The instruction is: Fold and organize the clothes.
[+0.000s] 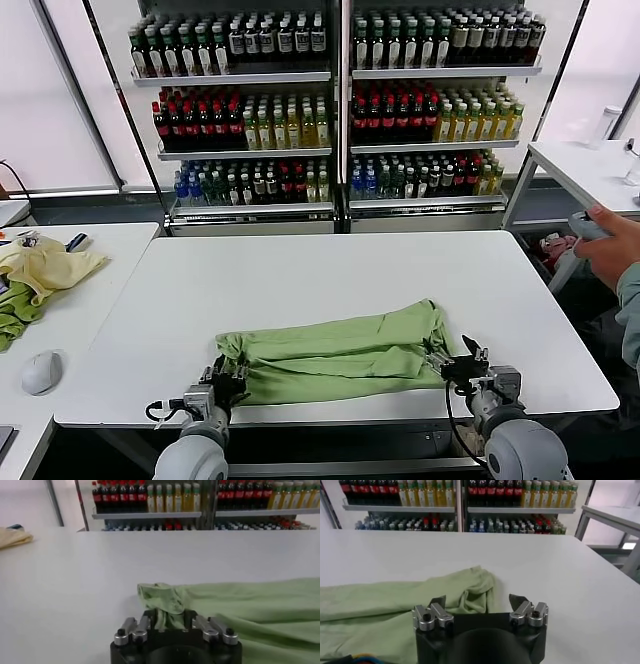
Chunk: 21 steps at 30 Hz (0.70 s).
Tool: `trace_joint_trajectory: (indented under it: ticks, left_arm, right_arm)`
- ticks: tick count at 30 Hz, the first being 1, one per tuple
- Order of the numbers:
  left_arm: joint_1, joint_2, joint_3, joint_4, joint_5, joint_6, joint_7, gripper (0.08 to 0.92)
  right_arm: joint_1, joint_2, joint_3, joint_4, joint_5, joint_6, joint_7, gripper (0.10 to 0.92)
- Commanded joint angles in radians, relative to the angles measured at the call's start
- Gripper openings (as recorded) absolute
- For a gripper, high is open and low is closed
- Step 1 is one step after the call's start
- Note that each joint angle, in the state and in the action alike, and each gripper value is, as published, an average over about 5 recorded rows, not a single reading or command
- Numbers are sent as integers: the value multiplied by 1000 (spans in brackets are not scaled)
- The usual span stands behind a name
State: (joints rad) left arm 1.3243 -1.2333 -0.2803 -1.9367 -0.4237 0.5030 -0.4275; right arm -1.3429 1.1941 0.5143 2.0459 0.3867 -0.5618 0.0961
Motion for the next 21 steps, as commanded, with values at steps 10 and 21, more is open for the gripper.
trace_joint_trajectory:
  ticks: [10, 21]
  left_arm:
    - [-7, 125, -228, -47, -193, -8, 42, 143]
    - [-65, 250, -488, -75, -288, 46, 90, 133]
  right_arm:
    - [12, -8, -3, 7, -19, 15, -5, 823]
    - [47, -19, -21, -5, -15, 18, -6, 823]
